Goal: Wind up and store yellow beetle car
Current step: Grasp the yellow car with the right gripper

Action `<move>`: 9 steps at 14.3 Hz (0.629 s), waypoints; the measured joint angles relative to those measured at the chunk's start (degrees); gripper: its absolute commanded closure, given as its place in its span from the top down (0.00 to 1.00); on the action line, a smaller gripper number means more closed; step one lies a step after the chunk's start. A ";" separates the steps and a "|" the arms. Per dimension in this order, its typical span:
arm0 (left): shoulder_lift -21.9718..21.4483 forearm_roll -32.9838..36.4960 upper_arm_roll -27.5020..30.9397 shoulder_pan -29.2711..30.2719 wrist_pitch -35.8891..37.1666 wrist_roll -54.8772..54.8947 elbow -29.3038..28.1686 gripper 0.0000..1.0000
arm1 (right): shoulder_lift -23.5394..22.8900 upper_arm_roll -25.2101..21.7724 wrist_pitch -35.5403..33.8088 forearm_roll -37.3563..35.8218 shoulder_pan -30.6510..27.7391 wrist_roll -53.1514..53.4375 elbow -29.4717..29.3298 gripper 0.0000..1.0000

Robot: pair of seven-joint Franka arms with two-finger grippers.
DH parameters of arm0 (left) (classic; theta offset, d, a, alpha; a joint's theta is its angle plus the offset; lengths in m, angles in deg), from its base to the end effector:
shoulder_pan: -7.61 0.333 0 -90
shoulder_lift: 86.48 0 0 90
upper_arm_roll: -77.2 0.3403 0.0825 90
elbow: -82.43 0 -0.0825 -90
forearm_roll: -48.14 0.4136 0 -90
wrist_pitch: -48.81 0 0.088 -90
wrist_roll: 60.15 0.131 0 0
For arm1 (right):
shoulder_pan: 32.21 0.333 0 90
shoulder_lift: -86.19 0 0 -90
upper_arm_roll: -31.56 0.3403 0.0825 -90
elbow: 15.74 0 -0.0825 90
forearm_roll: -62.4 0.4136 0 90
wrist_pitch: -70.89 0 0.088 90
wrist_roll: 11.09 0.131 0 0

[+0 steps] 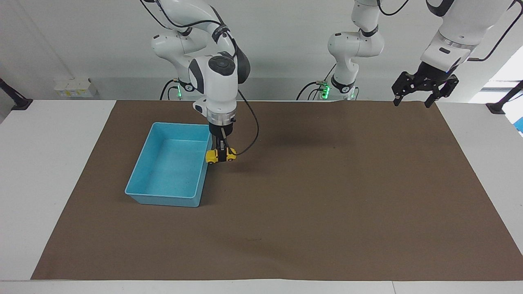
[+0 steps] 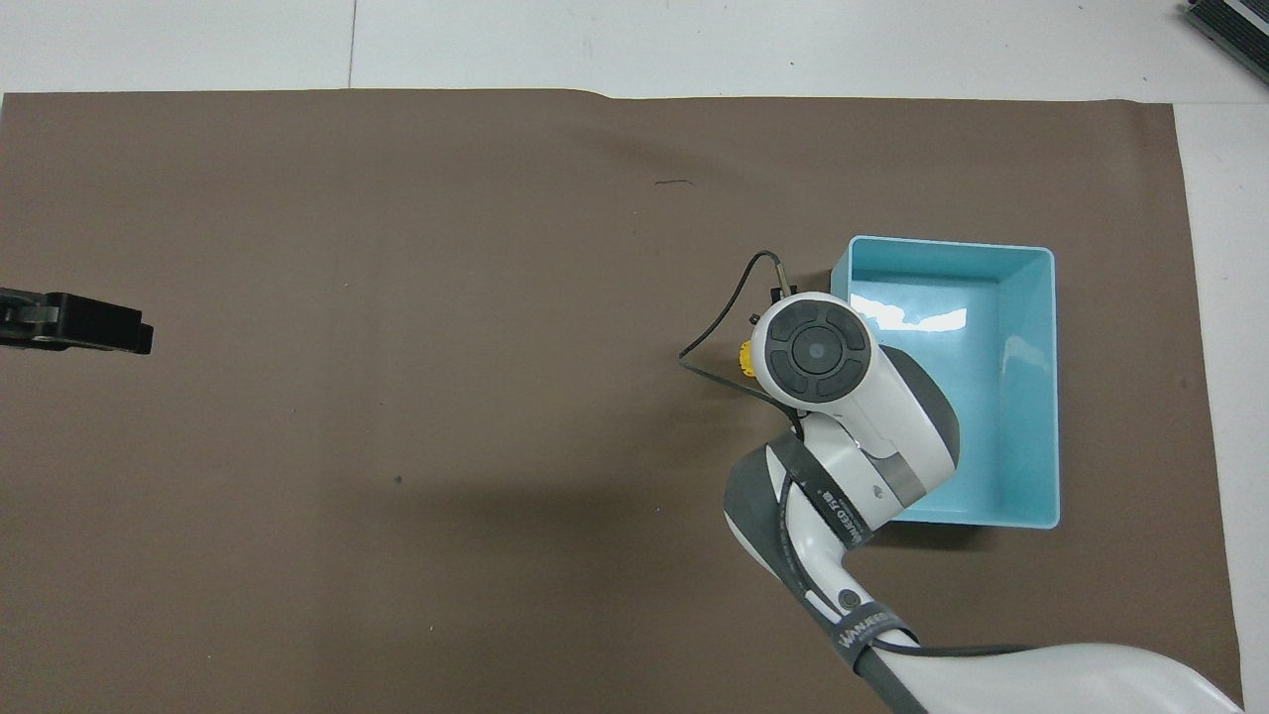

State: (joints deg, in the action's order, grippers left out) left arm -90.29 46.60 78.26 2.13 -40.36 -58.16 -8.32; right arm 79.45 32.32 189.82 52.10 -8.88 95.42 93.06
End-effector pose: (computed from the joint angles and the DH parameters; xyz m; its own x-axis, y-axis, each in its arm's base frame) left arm 0.5594 -0.0464 0.6551 0.9929 -0.1119 0.0399 -0.1131 -0.9932 0.0267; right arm 0.5775 0.2438 0.4329 0.2044 -0.9691 0.1384 -0.9711 -0.2185 -0.0955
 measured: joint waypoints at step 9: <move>0.00 0.00 0.00 0.00 0.00 0.00 0.00 1.00 | 3.02 -0.34 -8.17 0.52 -2.22 -39.93 -1.73 0.00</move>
State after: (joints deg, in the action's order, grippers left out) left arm -90.29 46.60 78.26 2.13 -40.36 -58.16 -8.32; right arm 82.47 31.98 181.64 52.62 -11.11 55.49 91.32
